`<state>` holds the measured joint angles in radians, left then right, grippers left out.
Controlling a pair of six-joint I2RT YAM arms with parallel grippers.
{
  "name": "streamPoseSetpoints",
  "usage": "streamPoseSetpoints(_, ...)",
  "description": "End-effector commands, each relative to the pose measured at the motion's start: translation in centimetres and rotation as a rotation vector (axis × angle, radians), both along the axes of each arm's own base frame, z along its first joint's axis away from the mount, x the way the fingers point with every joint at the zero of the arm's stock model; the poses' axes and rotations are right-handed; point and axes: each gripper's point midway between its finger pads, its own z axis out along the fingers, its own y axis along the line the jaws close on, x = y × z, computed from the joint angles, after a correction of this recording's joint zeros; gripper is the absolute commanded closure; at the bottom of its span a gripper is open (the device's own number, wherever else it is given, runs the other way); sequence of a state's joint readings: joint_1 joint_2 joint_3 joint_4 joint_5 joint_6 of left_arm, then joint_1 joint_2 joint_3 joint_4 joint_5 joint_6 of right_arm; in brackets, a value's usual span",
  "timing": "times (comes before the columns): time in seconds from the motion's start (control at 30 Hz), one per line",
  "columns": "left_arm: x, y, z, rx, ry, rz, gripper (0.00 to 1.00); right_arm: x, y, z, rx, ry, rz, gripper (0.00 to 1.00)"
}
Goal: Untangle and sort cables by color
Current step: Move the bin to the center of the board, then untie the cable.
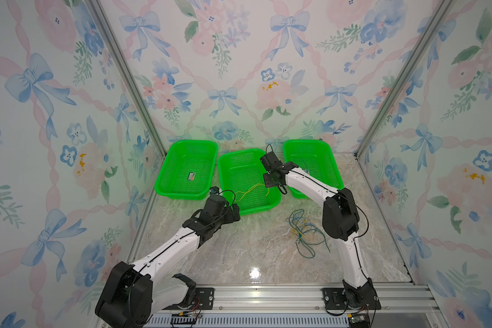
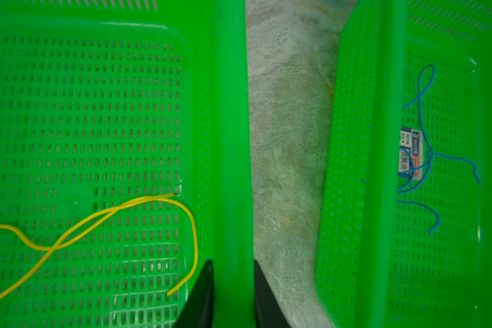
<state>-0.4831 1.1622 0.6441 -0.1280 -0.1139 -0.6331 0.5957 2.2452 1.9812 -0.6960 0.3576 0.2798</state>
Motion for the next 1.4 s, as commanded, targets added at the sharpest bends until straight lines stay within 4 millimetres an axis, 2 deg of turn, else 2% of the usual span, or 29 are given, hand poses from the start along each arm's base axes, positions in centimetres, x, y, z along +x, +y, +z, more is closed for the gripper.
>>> streamPoseSetpoints(0.0,-0.2,0.0,0.0,0.001,-0.007,0.003,0.02,1.7,-3.1,0.1,-0.06,-0.032,-0.093,0.77)
streamPoseSetpoints(0.1,-0.2,-0.3,-0.3,0.003,0.003,-0.008,0.02,2.3,-3.2,1.0,-0.037,-0.055,-0.108,0.74)
streamPoseSetpoints(0.2,0.0,-0.6,-0.2,0.006,0.003,-0.018,0.02,2.6,-3.1,1.9,-0.031,-0.075,-0.107,0.6)
streamPoseSetpoints(0.37,0.1,-1.6,0.7,0.002,-0.017,-0.045,0.02,1.6,-3.1,4.6,0.005,-0.081,-0.084,0.57)
streamPoseSetpoints(0.5,-0.4,-2.6,1.8,0.023,-0.062,-0.099,0.02,-2.1,-4.0,6.9,0.053,-0.072,-0.049,0.56)
streamPoseSetpoints(0.57,-0.2,-3.7,3.8,0.019,-0.117,-0.129,0.02,-4.5,-4.9,7.6,0.085,-0.081,-0.03,0.55)
streamPoseSetpoints(0.67,-0.7,-5.5,5.5,0.021,-0.167,-0.187,0.02,-8.5,-6.9,7.9,0.123,-0.071,0.0,0.52)
streamPoseSetpoints(0.73,-1.2,-6.8,6.7,0.03,-0.206,-0.23,0.02,-11.2,-9.0,8.0,0.137,-0.066,-0.004,0.51)
streamPoseSetpoints(0.8,-1.6,-7.9,7.8,0.042,-0.244,-0.268,0.02,-13.3,-11.1,7.7,0.149,-0.061,-0.034,0.48)
streamPoseSetpoints(0.83,-1.8,-8.5,8.3,0.051,-0.261,-0.29,0.02,-14.3,-12.4,7.4,0.176,-0.058,-0.085,0.39)
streamPoseSetpoints(0.87,-2.0,-9.1,8.5,0.058,-0.273,-0.308,0.02,-15.1,-13.7,6.9,0.218,-0.053,-0.147,0.37)
streamPoseSetpoints(0.93,-2.3,-10.5,8.8,0.07,-0.294,-0.347,0.02,-16.6,-15.4,5.5,0.371,-0.021,-0.221,0.39)
streamPoseSetpoints(1.03,-2.6,-12.5,8.7,0.085,-0.308,-0.39,0.02,-17.8,-18.0,2.9,0.506,0.027,-0.352,0.42)
streamPoseSetpoints(1.13,-2.4,-13.9,8.0,0.126,-0.303,-0.408,0.02,-18.4,-17.8,1.3,0.56,0.079,-0.357,0.45)
streamPoseSetpoints(1.23,-2.1,-14.3,7.6,0.146,-0.296,-0.406,0.02,-18.0,-16.3,0.3,0.635,0.121,-0.334,0.48)
streamPoseSetpoints(1.37,-2.0,-14.4,7.5,0.145,-0.293,-0.409,0.02,-17.2,-15.6,-1.1,0.656,0.169,-0.335,0.52)
